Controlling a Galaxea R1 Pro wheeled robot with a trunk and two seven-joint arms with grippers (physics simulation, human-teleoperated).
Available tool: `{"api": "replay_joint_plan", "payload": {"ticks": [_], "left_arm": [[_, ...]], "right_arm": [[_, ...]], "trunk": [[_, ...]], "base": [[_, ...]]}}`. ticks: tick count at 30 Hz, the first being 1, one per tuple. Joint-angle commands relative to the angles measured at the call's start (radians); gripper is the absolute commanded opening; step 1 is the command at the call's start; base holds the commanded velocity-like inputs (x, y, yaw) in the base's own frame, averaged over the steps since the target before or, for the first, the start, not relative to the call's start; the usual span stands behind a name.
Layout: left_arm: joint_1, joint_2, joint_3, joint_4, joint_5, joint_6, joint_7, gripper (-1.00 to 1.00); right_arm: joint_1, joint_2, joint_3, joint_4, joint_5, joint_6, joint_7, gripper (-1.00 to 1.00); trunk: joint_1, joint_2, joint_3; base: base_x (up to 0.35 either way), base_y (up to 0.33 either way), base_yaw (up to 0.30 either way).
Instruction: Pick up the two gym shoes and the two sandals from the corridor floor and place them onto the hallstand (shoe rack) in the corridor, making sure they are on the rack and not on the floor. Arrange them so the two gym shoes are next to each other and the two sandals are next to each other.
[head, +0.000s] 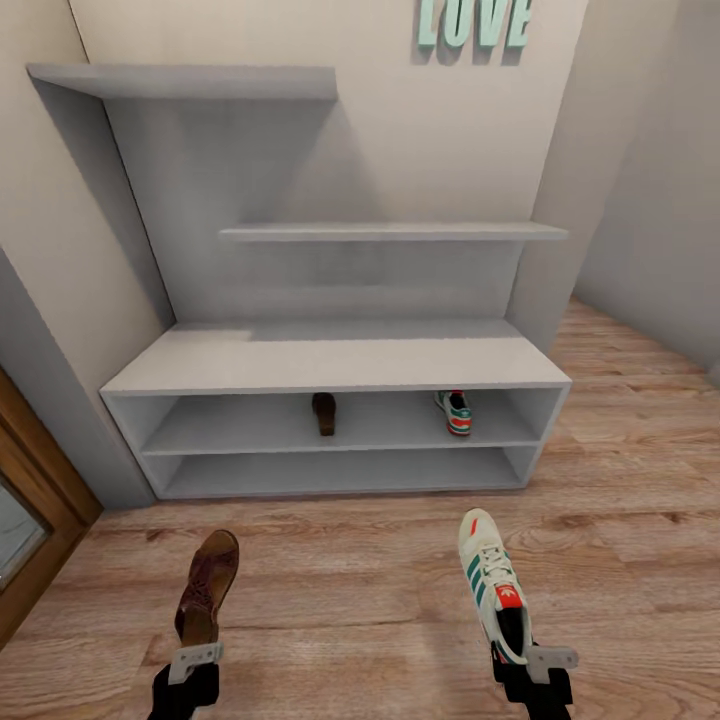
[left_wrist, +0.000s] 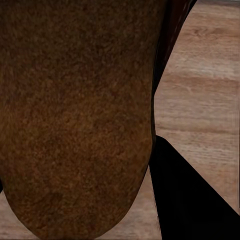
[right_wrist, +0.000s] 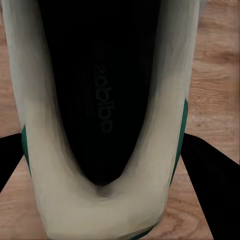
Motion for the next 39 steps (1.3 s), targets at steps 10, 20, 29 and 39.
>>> {"api": "replay_joint_plan", "payload": {"ticks": [10,20,29,39], "left_arm": [[-0.191,-0.010,0.007,-0.004,-0.007,0.239,-0.010,-1.00],[-0.400,-0.034,0.008,-0.006,-0.028,0.526,0.131,-1.00],[-0.520,-0.067,0.009,-0.005,-0.029,0.628,0.244,-1.00],[-0.581,-0.061,0.003,-0.060,-0.030,0.740,0.247,-1.00]], "right_arm": [[0.000,-0.070,-0.014,0.001,-0.096,0.002,-0.004,-1.00],[0.000,-0.083,-0.020,0.000,-0.190,0.004,0.000,-1.00],[0.000,-0.079,-0.019,-0.001,-0.195,0.004,0.001,-1.00],[0.000,-0.075,-0.017,-0.002,-0.196,0.005,0.001,-1.00]], "trunk": [[0.000,0.000,-0.001],[0.000,0.000,-0.001],[0.000,0.000,-0.001],[0.000,0.000,-0.001]], "base": [[0.000,0.000,0.000],[0.000,0.000,0.000],[0.000,0.000,0.000],[0.000,0.000,0.000]]}}
